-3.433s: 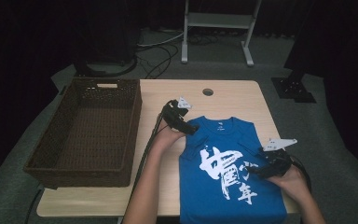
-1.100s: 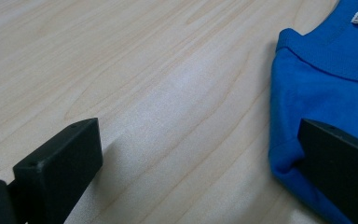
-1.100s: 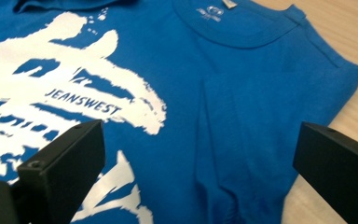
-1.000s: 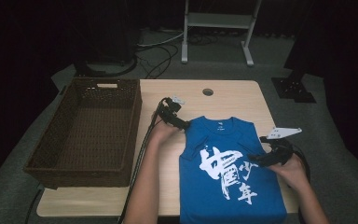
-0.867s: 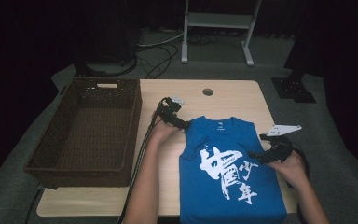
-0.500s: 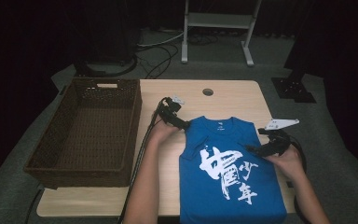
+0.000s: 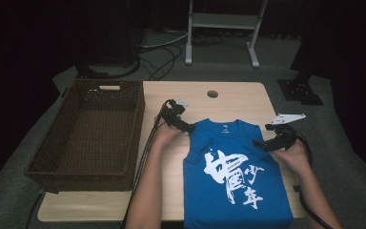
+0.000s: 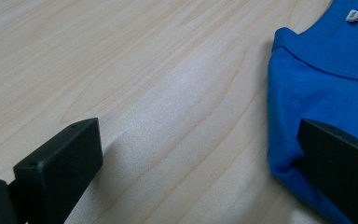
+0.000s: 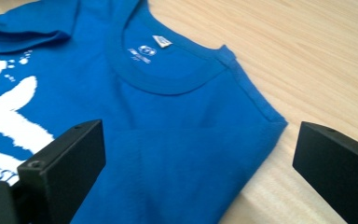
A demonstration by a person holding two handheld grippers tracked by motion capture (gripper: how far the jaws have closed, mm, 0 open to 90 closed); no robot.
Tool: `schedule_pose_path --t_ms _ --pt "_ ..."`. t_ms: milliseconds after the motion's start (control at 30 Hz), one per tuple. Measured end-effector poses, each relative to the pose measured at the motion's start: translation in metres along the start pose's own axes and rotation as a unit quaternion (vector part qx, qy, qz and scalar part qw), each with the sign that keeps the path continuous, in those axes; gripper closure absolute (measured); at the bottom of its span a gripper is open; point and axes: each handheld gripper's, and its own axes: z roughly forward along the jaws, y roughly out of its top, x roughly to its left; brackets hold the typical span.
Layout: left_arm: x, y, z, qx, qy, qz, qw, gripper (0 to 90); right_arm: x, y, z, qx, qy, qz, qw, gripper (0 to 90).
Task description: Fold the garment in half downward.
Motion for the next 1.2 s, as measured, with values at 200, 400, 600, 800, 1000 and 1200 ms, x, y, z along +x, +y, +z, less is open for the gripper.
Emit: schedule_pose_path --t_ms 200,400,600,800,1000,1200 --pt "0.000 0.000 0.000 0.000 0.000 0.000 1.0000 1.0 -0.015 0.002 0.007 0.007 -0.004 0.003 1.0000 1.8" --pt "0.000 0.000 0.000 0.000 0.000 0.000 1.0000 0.9 -0.029 0.007 0.013 0.007 -0.004 0.008 0.9999 1.8" --pt "0.000 0.000 0.000 0.000 0.000 0.000 1.0000 0.9 -0.038 0.006 0.019 0.006 -0.002 0.005 1.0000 1.8" --pt "0.000 0.000 0.000 0.000 0.000 0.000 1.0000 0.9 -0.049 0.003 0.024 0.007 -0.003 0.007 0.9999 1.8" --pt "0.000 0.000 0.000 0.000 0.000 0.000 1.0000 0.9 -0.058 0.005 0.027 0.010 -0.004 0.011 0.9999 1.8" --pt "0.000 0.000 0.000 0.000 0.000 0.000 1.0000 0.9 -0.066 0.008 0.029 0.018 -0.010 0.010 0.9997 2.4"
